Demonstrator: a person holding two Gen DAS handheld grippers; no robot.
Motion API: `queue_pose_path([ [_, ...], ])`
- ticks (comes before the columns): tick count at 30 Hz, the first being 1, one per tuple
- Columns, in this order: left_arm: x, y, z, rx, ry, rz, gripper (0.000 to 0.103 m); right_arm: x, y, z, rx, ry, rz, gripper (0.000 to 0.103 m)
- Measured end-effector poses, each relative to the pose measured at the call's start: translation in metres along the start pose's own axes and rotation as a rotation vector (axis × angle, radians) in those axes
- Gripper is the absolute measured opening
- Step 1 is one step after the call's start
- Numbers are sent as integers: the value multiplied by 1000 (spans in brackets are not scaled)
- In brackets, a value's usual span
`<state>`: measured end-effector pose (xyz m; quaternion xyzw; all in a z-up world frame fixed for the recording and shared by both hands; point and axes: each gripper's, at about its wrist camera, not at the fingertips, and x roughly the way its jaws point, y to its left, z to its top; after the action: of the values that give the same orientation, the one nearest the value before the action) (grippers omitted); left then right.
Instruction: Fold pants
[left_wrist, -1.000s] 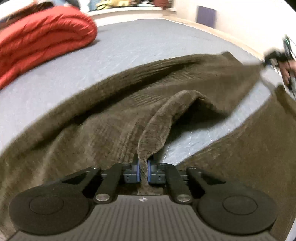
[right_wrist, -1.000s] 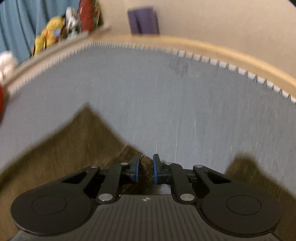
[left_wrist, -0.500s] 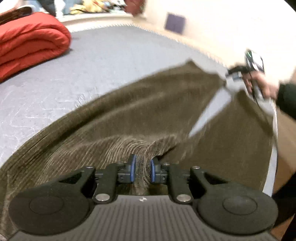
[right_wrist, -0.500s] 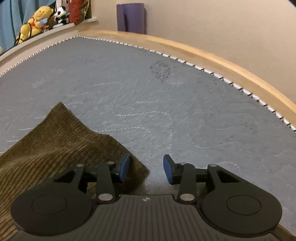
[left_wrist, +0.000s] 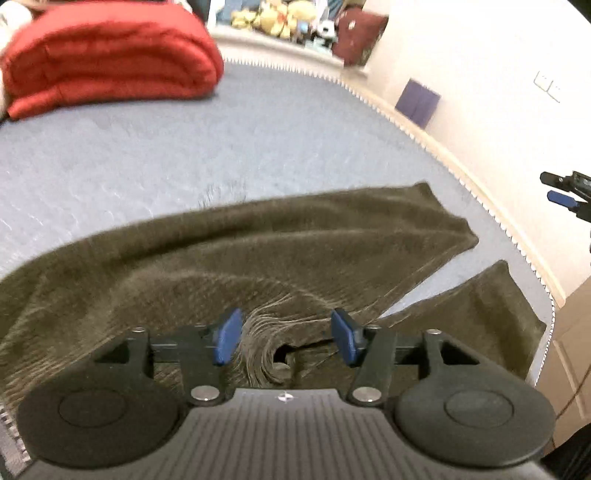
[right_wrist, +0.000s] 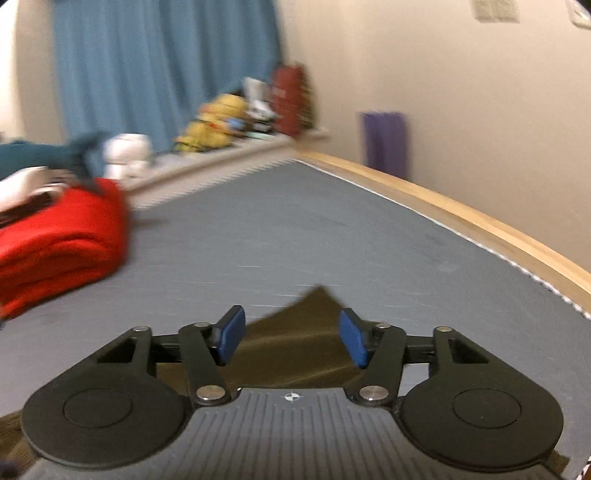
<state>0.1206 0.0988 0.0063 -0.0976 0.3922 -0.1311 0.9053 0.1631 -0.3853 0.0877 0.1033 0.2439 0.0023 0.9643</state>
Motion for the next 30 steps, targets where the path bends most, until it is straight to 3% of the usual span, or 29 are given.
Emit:
queue_pose_path([
  [4,-34,-8,-12,10,-68,55,60,-46,32,-20,-13,4,128,62],
  [7,-61,-11,-29,1,-136,140,61,-68,51,-44,-24,23,217,62],
  [10,-94,-14,-41,-16,-223,326,70,-81,68,-68,-28,58,289,63],
  [12,-105,-12,-46,-17,-221,401,70,-87,83,-81,-33,91,327,63],
  [15,-113,-7,-56,20,-183,428,71,-85,110,-98,-70,135,384,63],
  [18,-106,3,-77,63,-157,440,81,-81,136,-123,-146,142,439,64],
  [19,-99,9,-85,68,-128,431,80,-78,142,-133,-182,146,451,64],
  [21,-83,23,-95,45,-30,436,66,-74,155,-155,-257,180,462,64],
  [24,-76,34,-97,40,-17,423,52,-64,179,-178,-398,229,480,64],
  [25,-75,37,-97,38,-9,424,44,-65,185,-183,-439,225,488,64],
  [30,-68,66,-92,-65,37,430,40,-67,199,-195,-533,234,516,64],
])
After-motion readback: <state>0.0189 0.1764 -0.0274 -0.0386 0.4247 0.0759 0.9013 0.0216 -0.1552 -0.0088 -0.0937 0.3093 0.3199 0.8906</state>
